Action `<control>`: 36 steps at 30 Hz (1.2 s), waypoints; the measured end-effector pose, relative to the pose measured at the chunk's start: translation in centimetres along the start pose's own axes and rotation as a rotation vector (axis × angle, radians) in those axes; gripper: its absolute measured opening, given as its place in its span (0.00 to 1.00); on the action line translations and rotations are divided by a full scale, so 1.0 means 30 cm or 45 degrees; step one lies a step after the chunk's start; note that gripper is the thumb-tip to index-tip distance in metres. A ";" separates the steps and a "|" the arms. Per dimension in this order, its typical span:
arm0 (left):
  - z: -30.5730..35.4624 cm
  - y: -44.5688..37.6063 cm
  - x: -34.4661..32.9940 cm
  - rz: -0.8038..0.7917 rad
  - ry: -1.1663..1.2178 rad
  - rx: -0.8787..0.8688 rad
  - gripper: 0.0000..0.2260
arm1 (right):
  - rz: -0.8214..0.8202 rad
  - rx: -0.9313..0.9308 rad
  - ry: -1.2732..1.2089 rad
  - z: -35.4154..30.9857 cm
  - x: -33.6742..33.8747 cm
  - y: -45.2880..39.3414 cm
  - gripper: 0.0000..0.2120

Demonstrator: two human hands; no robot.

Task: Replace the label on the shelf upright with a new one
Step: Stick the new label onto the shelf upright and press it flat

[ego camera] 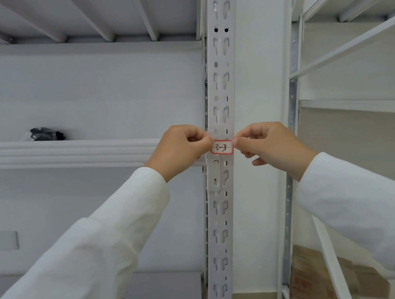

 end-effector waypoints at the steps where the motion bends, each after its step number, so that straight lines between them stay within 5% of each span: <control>1: -0.007 -0.004 0.000 0.001 0.019 0.012 0.08 | 0.035 0.010 0.004 0.001 0.000 -0.005 0.05; 12: -0.008 -0.039 0.010 0.009 0.043 0.012 0.07 | 0.123 0.029 0.028 -0.008 -0.004 -0.035 0.05; 20: -0.018 -0.103 0.077 0.276 0.011 -0.025 0.05 | 0.145 -0.155 -0.023 0.009 0.010 -0.091 0.03; 28: -0.035 -0.135 0.001 -0.174 -0.011 0.119 0.14 | 0.202 -0.170 0.049 -0.027 0.010 -0.121 0.04; 36: -0.047 -0.147 -0.011 -0.304 -0.071 0.143 0.14 | 0.288 -0.183 0.101 0.005 0.000 -0.142 0.13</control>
Point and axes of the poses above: each hand's wrist, its own y-axis away from the middle knuckle, its own x-axis out of the back of the hand, z = x × y, the point moved 7 cm from there along -y, towards the middle knuckle, and after that the axes turned 4 degrees about -z, right-handed, at the moved point
